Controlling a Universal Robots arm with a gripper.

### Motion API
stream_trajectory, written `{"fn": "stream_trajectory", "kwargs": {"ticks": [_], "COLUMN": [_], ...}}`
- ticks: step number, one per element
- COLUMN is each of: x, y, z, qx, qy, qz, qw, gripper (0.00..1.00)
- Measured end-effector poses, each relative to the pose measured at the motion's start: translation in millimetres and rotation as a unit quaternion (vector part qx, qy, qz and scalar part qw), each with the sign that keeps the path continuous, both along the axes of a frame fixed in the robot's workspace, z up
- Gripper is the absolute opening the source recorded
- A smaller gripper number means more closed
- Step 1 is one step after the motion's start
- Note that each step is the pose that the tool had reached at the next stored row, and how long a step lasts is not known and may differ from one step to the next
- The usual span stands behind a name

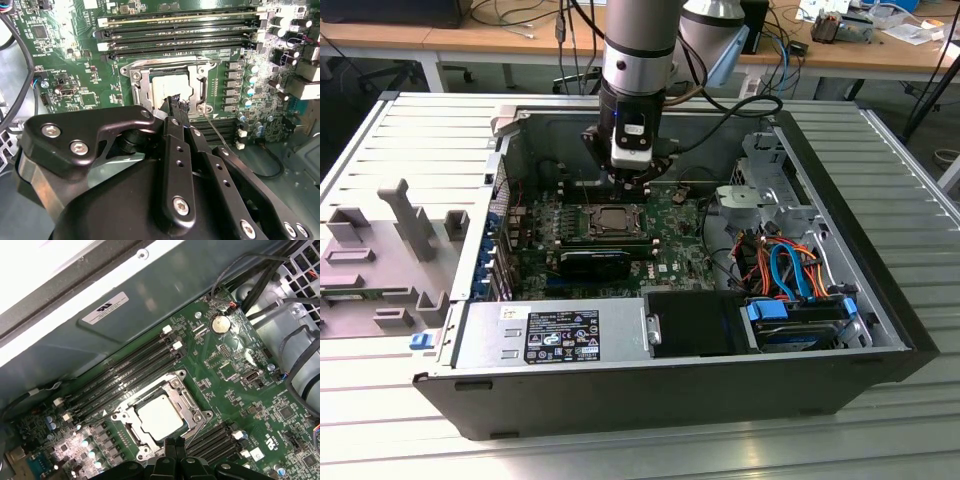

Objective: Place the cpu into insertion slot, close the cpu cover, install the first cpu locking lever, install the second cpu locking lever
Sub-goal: 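Install the first cpu locking lever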

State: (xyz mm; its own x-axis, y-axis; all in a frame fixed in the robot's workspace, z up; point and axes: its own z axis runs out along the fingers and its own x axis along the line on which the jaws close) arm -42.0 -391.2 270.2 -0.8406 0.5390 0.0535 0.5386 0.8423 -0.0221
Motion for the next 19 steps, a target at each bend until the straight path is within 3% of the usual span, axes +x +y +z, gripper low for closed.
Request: {"fn": "stream_trajectory", "kwargs": {"ticks": [19], "x": [0.0], "y": [0.0], "z": [0.0], "qx": [0.0000], "qy": [0.0000], "qz": [0.025], "qw": [0.9997], "gripper": [0.11]}}
